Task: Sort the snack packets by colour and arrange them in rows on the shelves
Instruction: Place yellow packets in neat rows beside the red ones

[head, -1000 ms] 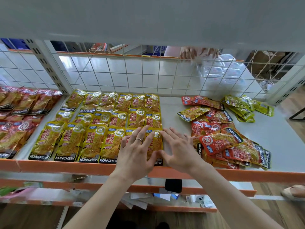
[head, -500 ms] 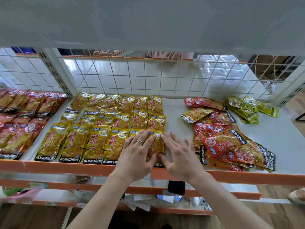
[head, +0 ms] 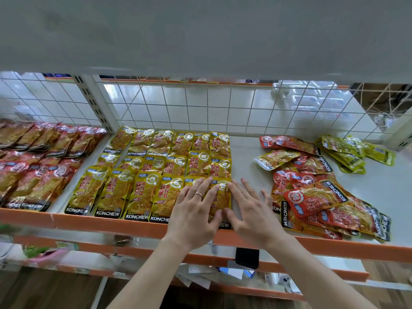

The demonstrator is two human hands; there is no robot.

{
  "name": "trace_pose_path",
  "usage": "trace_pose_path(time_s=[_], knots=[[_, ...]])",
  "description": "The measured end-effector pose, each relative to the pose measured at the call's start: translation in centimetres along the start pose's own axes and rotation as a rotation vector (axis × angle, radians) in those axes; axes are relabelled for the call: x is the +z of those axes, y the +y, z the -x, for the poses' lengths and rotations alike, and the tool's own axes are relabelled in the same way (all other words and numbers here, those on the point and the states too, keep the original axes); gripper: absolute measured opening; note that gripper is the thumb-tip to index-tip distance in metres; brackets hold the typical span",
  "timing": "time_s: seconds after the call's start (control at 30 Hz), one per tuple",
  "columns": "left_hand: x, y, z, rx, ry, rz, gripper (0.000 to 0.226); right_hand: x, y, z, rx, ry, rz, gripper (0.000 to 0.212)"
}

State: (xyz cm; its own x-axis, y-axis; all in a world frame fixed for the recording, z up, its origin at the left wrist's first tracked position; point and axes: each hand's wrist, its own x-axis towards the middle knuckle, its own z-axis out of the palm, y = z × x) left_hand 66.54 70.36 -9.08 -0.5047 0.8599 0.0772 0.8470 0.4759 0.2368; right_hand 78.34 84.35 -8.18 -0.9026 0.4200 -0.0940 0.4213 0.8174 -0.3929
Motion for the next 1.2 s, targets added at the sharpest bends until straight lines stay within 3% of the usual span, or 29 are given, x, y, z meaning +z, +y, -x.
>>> trace_pose_path(time_s=[0.23,0.43,0.77,0.93,1.2], knots=[[-2.2,-3.8,0.2,-0.057,0.073,0.003,0.067,-0.4,-0.5,-1.1,0.003,0.026,0.009,0.078],[-3.5,-9.2,0.4,-0.112,-0.077,-0.109,0.081,1.0,-3.5,-3.5,0.005,0.005,0.024,0.087],[-3.1,-9.0,0.1,-0.100,-0.102,-0.136,0.084,2.3,-5.2,-4.1,0.054,0.025,0.107,0.090],[-2.9,-9.4,0.6,-0.080,-0.092,-0.116,0.082,2.5,-5.3,-3.9,0.053,0.026,0.149,0.104],[-3.1,-9.4,0.8,-0.066,-0.030,-0.042,0.084,2.3,-5.5,-3.6,0.074,0.043,0.137,0.097]])
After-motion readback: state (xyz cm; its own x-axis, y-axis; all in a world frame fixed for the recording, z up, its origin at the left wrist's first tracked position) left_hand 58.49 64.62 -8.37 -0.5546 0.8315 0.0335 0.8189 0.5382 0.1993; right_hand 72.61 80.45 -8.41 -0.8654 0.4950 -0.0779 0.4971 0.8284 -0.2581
